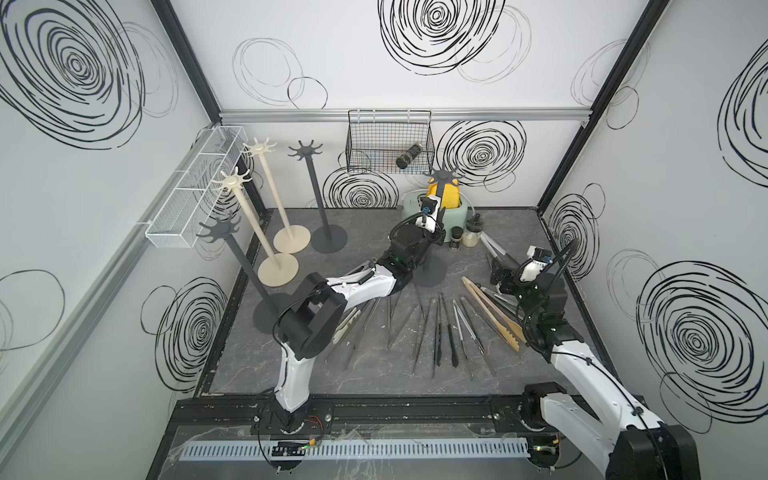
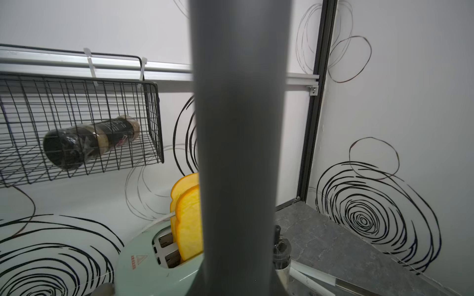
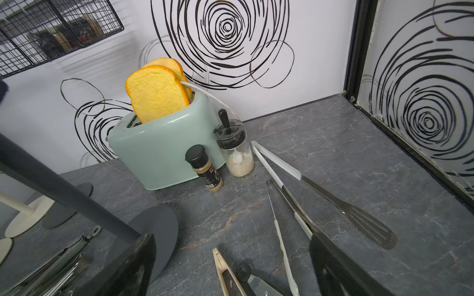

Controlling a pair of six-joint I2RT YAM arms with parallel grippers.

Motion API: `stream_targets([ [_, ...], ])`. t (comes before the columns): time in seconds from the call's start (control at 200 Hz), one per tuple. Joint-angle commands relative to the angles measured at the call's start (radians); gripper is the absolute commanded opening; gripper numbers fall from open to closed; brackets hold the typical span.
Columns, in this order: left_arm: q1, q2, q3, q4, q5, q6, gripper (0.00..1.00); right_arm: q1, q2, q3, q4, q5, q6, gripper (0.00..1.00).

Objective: Hang food tongs on kitchen utensil racks
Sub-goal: Place the rack at the center of the board.

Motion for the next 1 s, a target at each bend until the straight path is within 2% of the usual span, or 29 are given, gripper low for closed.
stream_targets([
  [0.0, -0.002, 0.013, 0.112, 0.174, -0.014, 0.0, 0.0, -0.001, -0.013, -0.008, 0.013, 0.005, 0.015, 0.96],
  [0.425, -0.002, 0.195, 0.344, 0.127, -0.013, -0.011, 0.0, -0.005, 0.017, -0.009, 0.017, 0.0, 0.032, 0.96],
  [0.655, 0.009, 0.202, 0.365, 0.125, -0.01, 0.031, 0.0, -0.017, 0.043, -0.008, 0.026, -0.013, 0.043, 0.96],
  [0.826, 0.048, 0.244, 0.394, 0.13, 0.014, -0.033, 0.0, -0.016, 0.061, -0.008, 0.03, -0.025, 0.051, 0.96],
  [0.996, 0.053, 0.279, 0.423, 0.124, 0.019, -0.037, 0.0, -0.018, 0.071, -0.007, 0.035, -0.025, 0.051, 0.96],
])
